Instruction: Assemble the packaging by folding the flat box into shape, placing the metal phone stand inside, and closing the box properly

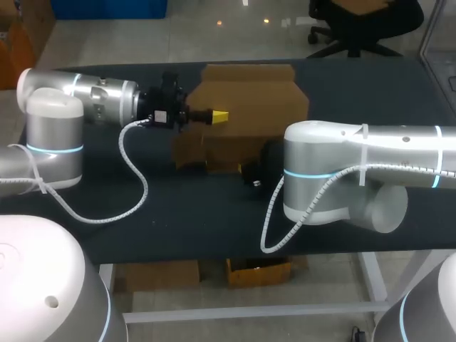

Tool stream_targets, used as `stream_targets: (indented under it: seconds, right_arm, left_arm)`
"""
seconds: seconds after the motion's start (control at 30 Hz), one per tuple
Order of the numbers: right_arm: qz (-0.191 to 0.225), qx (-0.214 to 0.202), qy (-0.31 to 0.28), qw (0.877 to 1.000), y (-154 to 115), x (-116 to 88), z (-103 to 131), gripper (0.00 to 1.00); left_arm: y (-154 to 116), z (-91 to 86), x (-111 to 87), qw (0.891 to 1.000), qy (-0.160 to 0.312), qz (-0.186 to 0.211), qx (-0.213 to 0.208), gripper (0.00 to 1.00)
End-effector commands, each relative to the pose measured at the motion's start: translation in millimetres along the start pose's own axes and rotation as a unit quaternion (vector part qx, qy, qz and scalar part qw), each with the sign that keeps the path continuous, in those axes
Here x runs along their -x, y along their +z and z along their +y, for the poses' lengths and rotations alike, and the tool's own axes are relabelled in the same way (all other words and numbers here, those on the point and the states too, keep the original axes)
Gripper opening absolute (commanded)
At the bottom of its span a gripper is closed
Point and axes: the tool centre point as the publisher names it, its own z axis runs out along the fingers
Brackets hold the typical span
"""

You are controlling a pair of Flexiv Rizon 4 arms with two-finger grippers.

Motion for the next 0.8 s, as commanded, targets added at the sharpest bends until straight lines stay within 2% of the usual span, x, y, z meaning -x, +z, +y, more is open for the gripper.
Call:
stream_targets:
  seconds: [0.03,0.8]
  right_arm:
    - [-0.003,0.001,0.0,1.0,4.3,-1.7,-4.3,0.0]
    - [-0.003,0.001,0.0,1.0,4.3,-1.7,-4.3,0.0]
  left_arm:
    - [-1.3,4.9,0.7,1.0,0.0,0.001,-0.002,0.0]
    - [-1.3,6.9,1.4,1.0,-0.002,0.005,0.004,0.0]
